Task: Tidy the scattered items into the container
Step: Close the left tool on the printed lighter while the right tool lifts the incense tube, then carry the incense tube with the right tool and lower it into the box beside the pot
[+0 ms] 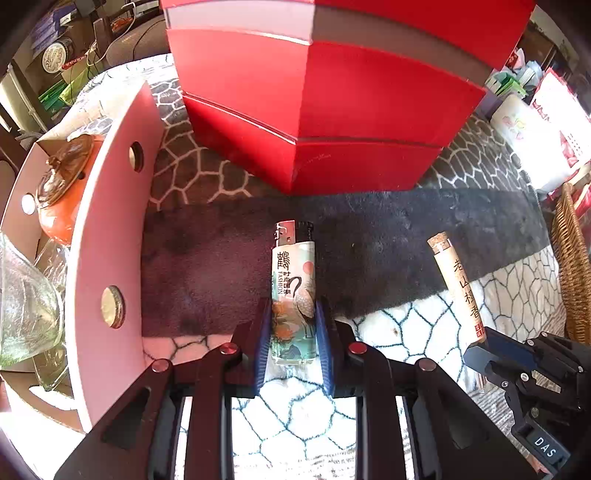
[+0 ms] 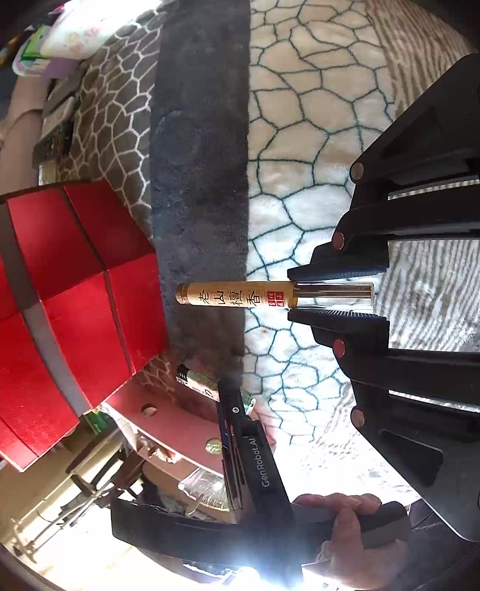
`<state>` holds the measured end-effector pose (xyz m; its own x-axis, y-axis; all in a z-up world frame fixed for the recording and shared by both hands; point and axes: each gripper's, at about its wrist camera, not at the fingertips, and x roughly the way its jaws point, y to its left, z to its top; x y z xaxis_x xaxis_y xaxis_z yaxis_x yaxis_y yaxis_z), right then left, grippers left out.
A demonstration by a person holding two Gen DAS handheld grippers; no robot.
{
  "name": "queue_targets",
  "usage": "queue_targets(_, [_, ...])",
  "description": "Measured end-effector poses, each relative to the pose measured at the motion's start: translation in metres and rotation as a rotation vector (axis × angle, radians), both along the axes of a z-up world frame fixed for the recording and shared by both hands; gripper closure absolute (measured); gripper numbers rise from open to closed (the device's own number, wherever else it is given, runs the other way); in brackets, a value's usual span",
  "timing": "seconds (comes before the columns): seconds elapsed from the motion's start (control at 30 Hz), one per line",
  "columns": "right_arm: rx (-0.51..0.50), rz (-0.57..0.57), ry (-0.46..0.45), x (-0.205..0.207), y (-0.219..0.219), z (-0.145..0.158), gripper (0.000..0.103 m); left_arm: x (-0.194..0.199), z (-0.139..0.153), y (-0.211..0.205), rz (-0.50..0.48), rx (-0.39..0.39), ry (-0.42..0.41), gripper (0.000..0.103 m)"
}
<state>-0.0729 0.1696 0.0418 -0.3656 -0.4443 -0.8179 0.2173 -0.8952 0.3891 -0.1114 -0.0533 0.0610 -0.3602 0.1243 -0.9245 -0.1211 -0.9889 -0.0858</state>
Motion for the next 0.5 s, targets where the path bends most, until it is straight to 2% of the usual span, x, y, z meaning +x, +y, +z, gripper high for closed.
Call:
queue_targets(0.2, [-0.005,0.036,0.059,0.011,-0.016,0.024,0.089,0.022,0.052,-0.002,-0.035,0.05,0.071,0.08])
queue_targets(0.37, [-0.022,0.071,0.095,0.023,-0.049,0.043,0.089,0.053,0.105,-0.056,-0.004,0.081,0.139,0.08])
queue_targets(0.5, [-0.029,0.111,0.096,0.025,-0.086,0.055,0.089,0.07,0.129,-0.11,0.044,0.061,0.172,0.08])
